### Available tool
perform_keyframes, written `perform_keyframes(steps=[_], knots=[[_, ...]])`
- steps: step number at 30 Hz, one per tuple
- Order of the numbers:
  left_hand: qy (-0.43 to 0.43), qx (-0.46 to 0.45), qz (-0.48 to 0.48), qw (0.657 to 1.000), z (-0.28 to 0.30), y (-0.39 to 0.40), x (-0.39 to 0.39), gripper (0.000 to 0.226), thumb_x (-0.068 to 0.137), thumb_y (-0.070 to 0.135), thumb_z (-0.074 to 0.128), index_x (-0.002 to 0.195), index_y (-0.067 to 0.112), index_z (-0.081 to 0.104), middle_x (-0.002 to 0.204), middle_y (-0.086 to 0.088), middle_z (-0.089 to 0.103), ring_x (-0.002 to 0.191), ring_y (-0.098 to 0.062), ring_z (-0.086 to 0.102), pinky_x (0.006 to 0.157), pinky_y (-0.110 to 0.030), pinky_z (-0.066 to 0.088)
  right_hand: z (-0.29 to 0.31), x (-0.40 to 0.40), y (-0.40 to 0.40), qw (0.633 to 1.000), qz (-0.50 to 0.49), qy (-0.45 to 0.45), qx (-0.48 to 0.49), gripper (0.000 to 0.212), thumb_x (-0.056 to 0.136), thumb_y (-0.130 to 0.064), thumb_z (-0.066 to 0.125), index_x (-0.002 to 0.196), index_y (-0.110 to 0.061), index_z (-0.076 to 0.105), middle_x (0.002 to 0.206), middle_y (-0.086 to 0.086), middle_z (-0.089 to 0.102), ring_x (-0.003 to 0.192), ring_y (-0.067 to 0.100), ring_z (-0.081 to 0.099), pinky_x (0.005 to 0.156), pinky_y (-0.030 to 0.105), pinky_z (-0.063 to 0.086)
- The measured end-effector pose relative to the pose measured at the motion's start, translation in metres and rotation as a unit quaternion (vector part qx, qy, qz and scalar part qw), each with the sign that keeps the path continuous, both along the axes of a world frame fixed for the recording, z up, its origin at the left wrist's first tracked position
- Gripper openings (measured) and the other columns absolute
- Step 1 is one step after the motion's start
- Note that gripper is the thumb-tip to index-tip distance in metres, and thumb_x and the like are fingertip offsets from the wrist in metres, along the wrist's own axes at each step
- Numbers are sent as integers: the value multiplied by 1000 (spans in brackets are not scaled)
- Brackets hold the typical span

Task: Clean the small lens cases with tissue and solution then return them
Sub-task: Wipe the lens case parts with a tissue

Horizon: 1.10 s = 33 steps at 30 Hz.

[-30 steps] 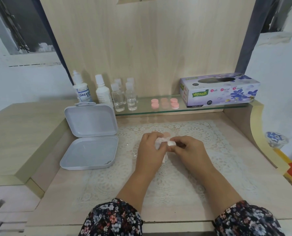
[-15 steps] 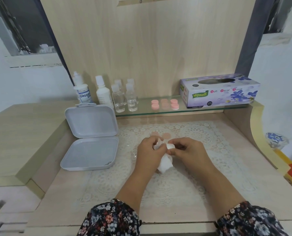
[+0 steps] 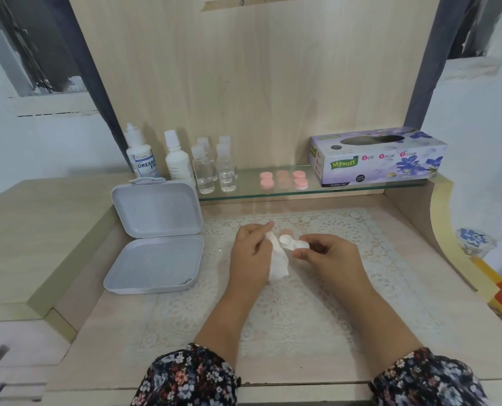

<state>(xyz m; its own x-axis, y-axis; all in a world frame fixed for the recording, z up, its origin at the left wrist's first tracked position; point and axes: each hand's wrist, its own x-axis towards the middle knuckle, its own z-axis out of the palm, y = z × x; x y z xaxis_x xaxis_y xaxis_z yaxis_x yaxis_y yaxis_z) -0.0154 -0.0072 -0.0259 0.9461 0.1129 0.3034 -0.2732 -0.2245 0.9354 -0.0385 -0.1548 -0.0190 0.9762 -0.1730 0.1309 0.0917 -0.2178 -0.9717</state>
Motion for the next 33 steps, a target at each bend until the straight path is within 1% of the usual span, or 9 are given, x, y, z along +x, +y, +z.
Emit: perform_keyframes(steps=[3,8,12,14,18,23,30,32,33], knots=[[-42,46,-35,997,-3,-4,-3,38,87,-4,58,117,18,65,107,8,50,93,10,51,81,-5,39,-1,1,1,1000,8,11,-2,21,76,-14,79,83,-34,73,82,-5,72,81,12,68,79,30,56],[-15,76,-30,997,-5,-5,-1,17,81,5,69,84,22,67,109,10,49,103,8,48,82,0,34,-1,0,1,1000,23,12,12,16,74,-14,81,84,-26,77,81,-4,73,78,12,69,78,30,57],[32,66,-42,996,-4,-2,-4,21,82,9,65,74,28,60,97,5,57,89,-6,55,64,-7,43,-1,-1,0,998,53,13,24,21,72,-9,81,84,-26,77,83,-4,74,80,11,70,78,27,55],[48,57,-49,996,-4,-3,-5,20,81,10,64,73,27,59,88,2,60,78,-11,56,55,-16,45,-2,0,0,998,64,8,9,23,72,-7,81,87,-24,77,85,-5,74,82,10,70,79,27,55],[38,58,-45,997,-4,-4,-6,20,79,9,64,71,26,57,84,-2,60,72,-10,53,51,-14,42,-4,1,-1,997,69,0,-18,27,72,-6,80,92,-24,77,89,-6,73,86,9,69,84,30,56],[50,68,-24,996,-4,-5,-6,17,81,9,60,73,22,53,74,5,54,66,-9,48,50,-16,39,-2,-2,3,994,80,-19,-66,34,72,-6,79,77,-40,74,76,-11,67,74,7,63,72,21,52],[62,35,74,995,-3,-3,3,9,86,7,55,82,13,51,73,-2,53,62,-13,49,46,-14,37,-1,-5,8,989,94,-36,-107,32,72,-9,80,81,-38,73,78,-19,68,73,-3,61,69,10,47],[64,0,102,993,-2,-2,4,4,90,8,54,89,10,52,78,-1,55,63,-13,54,45,-15,44,-2,-4,7,992,82,-25,-91,26,72,-12,80,84,-34,75,78,-18,67,71,-3,59,68,12,48],[63,-18,116,991,-3,-2,6,2,92,10,53,92,11,51,80,0,56,67,-15,58,49,-24,52,-3,-3,5,993,73,-21,-88,23,72,-15,79,87,-33,76,80,-16,67,71,-2,58,70,16,48]])
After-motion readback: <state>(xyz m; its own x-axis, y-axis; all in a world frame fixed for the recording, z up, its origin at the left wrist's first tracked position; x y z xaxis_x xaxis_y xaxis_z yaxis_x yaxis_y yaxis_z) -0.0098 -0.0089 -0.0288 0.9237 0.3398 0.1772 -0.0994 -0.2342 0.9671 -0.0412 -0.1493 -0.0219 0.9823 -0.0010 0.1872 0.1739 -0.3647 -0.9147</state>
